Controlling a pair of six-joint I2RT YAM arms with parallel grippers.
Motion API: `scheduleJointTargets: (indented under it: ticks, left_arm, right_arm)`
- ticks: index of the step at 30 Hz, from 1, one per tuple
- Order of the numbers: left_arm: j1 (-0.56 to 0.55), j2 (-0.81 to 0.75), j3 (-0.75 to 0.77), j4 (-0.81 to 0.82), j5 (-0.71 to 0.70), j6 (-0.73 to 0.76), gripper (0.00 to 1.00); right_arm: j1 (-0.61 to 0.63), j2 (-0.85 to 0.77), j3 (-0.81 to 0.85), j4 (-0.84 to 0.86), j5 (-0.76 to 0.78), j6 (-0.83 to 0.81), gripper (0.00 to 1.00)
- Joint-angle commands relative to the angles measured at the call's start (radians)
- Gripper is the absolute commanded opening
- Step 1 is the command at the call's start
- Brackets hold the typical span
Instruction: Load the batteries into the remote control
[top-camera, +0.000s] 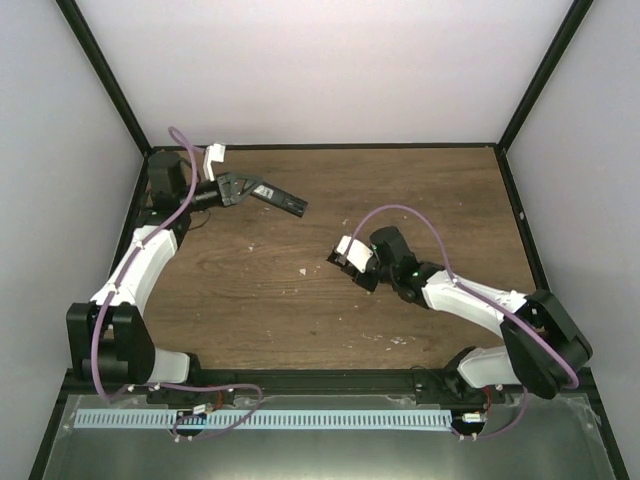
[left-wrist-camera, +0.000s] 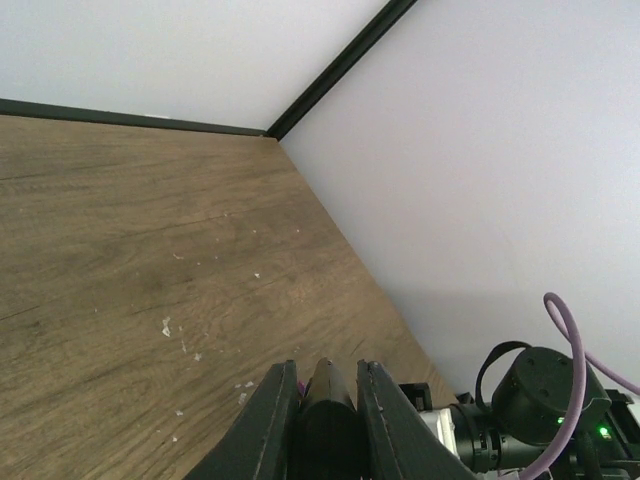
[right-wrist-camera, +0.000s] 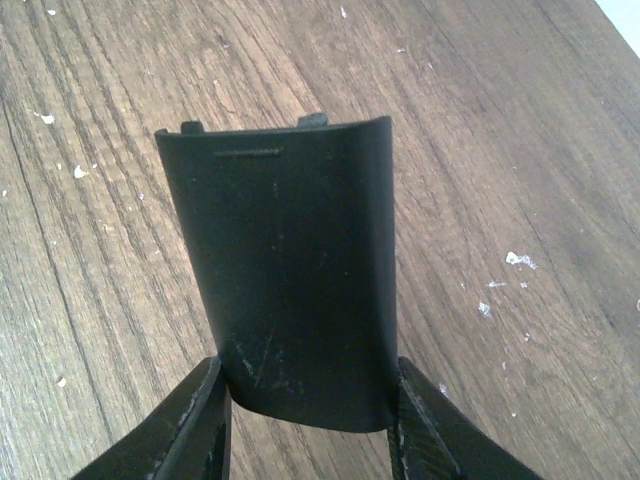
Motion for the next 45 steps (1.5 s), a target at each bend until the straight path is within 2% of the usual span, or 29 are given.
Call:
scheduleJointTargets:
  ticks: [1,8,18,24,35,37,42,45]
  left_arm:
    - [0.007,-0.019,0.023,0.024,0.002,0.006,0.0]
    - [0.007,-0.016,0.019,0.024,0.01,0.004,0.0]
    - [0.008,-0.007,0.024,0.028,0.029,0.001,0.0]
    - [0.007,-0.005,0.028,0.028,0.043,0.004,0.0]
    - [0.008,-0.003,0.0,0.035,0.071,0.016,0.0]
    - [0.008,-0.003,0.0,0.034,0.073,0.017,0.0]
    - [0.007,-0.003,0.001,0.033,0.076,0.018,0.0]
    - [0.008,-0.003,-0.003,0.043,0.078,0.016,0.0]
  right_arm:
    - [-0.055,0.009,0.047,-0.042,0.004,0.041,0.34]
    - [-0.224,0.117,0.167,-0.171,0.023,0.155,0.33]
    - [-0.385,0.311,0.427,-0.509,0.028,0.308,0.29]
    - [-0.465,0.369,0.444,-0.534,-0.001,0.349,0.29]
    - [-0.471,0.448,0.437,-0.544,0.047,0.361,0.3]
    - [-0.471,0.453,0.436,-0.546,0.053,0.361,0.34]
    - [-0.471,0.424,0.416,-0.531,0.086,0.368,0.58]
    - [-0.471,0.38,0.409,-0.524,0.088,0.375,0.62]
